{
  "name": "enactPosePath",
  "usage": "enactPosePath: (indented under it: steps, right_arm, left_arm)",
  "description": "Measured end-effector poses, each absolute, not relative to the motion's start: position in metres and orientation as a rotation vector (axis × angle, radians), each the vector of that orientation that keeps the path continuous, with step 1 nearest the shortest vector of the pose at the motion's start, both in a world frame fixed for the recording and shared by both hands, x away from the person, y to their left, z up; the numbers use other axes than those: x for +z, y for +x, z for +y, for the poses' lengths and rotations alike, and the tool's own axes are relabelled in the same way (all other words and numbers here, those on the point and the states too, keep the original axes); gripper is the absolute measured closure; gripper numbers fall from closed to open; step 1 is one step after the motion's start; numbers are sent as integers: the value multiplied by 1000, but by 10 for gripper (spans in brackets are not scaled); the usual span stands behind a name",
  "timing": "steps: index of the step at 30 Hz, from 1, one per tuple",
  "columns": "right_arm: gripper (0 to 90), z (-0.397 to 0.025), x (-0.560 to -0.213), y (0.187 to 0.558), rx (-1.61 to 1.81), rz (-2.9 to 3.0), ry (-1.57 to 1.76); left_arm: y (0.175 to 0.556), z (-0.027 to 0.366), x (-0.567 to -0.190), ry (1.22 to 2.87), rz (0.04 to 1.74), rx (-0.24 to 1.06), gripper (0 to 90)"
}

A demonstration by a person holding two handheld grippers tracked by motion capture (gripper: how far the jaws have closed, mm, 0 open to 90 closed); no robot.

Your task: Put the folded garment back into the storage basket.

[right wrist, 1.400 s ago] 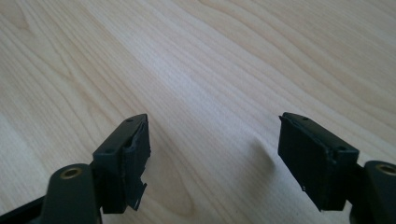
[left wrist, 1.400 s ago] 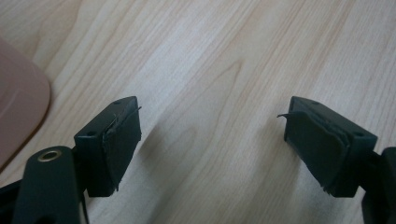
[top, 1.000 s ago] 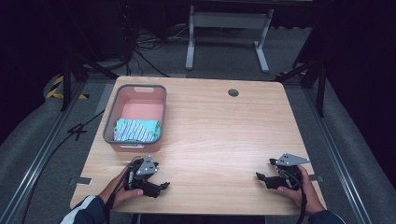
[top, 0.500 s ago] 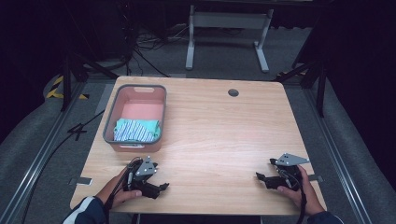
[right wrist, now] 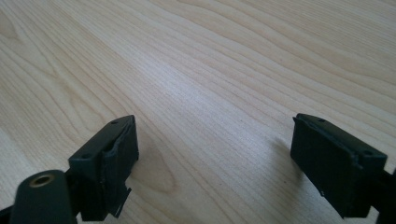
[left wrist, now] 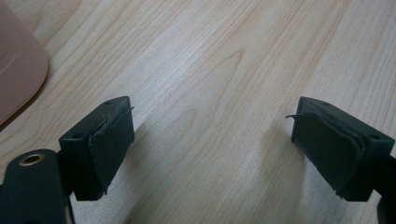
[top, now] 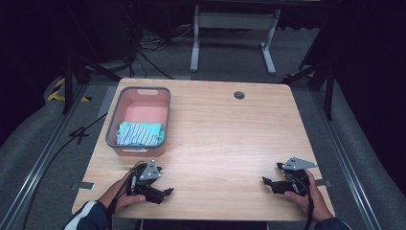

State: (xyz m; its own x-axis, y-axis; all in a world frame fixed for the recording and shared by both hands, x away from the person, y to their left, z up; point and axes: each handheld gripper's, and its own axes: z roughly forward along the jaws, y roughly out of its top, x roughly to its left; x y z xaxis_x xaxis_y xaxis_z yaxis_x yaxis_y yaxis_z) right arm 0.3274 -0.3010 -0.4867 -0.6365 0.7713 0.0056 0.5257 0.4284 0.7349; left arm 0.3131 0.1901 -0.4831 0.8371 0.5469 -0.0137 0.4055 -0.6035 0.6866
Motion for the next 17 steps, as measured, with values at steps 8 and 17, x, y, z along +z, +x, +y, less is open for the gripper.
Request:
enactPosePath:
  steps: [8, 17]
  right_arm:
    - [156, -301, -487, 327, 1035, 2355, 1114]
    - [156, -301, -487, 327, 1037, 2354, 1116]
  left_arm:
    - [313, 190, -483, 2299, 690, 253, 133]
    - [315, 189, -483, 2301, 680, 242, 123]
